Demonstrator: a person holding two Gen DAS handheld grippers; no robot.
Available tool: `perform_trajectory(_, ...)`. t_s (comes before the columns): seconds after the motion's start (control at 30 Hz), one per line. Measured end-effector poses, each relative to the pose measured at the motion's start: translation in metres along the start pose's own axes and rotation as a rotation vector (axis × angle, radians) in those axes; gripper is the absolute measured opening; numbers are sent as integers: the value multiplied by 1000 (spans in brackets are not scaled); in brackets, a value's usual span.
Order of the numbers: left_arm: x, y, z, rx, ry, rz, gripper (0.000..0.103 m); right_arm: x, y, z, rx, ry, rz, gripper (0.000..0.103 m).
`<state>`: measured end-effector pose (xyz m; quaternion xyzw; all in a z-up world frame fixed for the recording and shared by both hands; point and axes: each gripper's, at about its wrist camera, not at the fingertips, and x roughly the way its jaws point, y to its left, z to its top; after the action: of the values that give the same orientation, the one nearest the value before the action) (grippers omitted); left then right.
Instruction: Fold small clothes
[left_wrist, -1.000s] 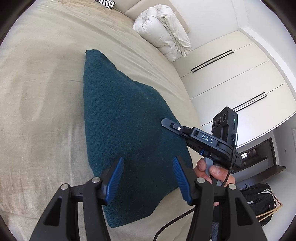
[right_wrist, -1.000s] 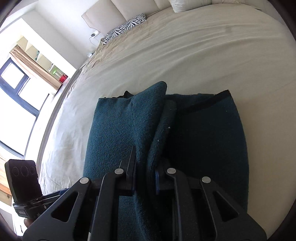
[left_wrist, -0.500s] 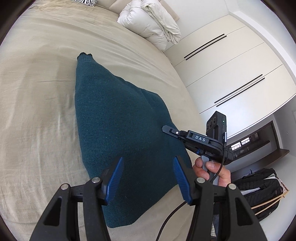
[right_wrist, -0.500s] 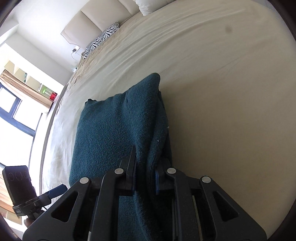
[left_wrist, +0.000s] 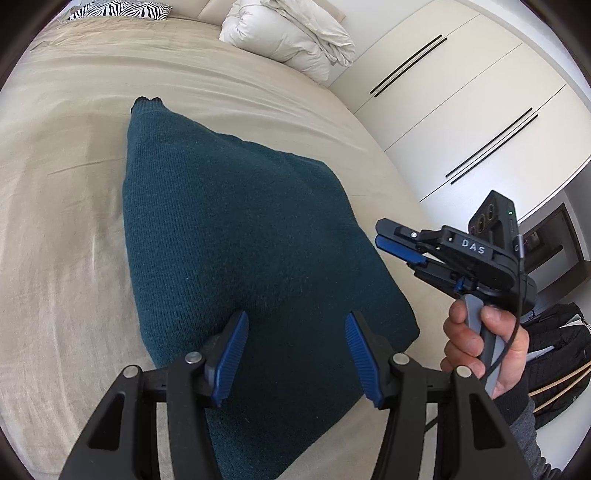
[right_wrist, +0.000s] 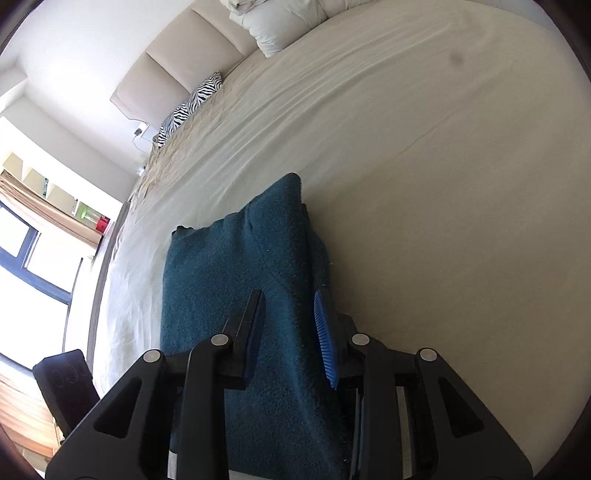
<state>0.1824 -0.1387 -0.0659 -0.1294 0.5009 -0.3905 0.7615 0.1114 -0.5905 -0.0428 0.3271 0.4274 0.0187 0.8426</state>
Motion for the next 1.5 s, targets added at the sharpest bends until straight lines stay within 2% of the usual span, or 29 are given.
perform_trajectory(0.1, 4, 0, -5, 15, 6, 17, 58, -1, 19, -11, -57, 18, 49, 27)
perform_trajectory(0.17, 7, -1, -9, 33, 9, 32, 58, 12, 22, -21, -77, 55, 43, 27)
perform_trajectory(0.23, 13, 1, -12, 53, 21, 39, 57, 33, 5, -31, -63, 108, 30, 26)
perform_trajectory(0.33, 11, 4, -14, 53, 26, 37, 52, 36, -11, -32, 15, 88, 109, 26)
perform_trajectory(0.4, -1, 2, -10, 39, 23, 51, 50, 29, -5, -29, 17, 84, 103, 26)
perform_trajectory(0.47, -18, -7, -1, 62, -26, 56, 50, 17, 8, -24, -28, 47, 115, 27)
perform_trajectory(0.53, -30, -16, 13, 101, -75, 77, 62, 11, 17, -14, -37, 25, 166, 27)
perform_trajectory(0.57, -31, -17, 22, 109, -82, 82, 63, 11, 20, -8, -30, 22, 181, 27)
perform_trajectory(0.67, -16, -11, 50, 98, -60, 105, 64, 27, 28, 14, -13, 50, 217, 27)
perform_trajectory(0.73, 4, 3, 63, 35, -11, 98, 64, 46, 21, 25, 39, 106, 241, 27)
perform_trajectory(0.83, 31, 31, 66, -57, 46, 50, 59, 90, 8, 25, 74, 191, 171, 26)
perform_trajectory(0.93, 35, 24, 64, -20, 43, 73, 58, 100, 4, 23, 88, 168, 204, 26)
perform_trajectory(1.0, 34, 17, 67, -4, 48, 92, 56, 95, 10, 26, 78, 168, 189, 26)
perform_trajectory(1.1, 16, 12, 76, -55, 11, 14, 56, 87, 28, 36, 51, 142, 224, 26)
perform_trajectory(1.17, 12, 8, 86, -36, -28, 30, 56, 88, 41, 45, 43, 133, 264, 27)
perform_trajectory(1.2, 18, 9, 91, -28, -21, 58, 56, 91, 46, 50, 43, 135, 262, 29)
perform_trajectory(1.3, 46, 28, 91, -52, 42, 86, 55, 116, 47, 57, 62, 146, 220, 62)
perform_trajectory(1.37, 51, 34, 85, -51, 19, 80, 53, 133, 39, 53, 87, 145, 212, 62)
perform_trajectory(1.5, 48, 25, 86, -26, 4, 110, 53, 122, 56, 48, 17, 119, 166, 62)
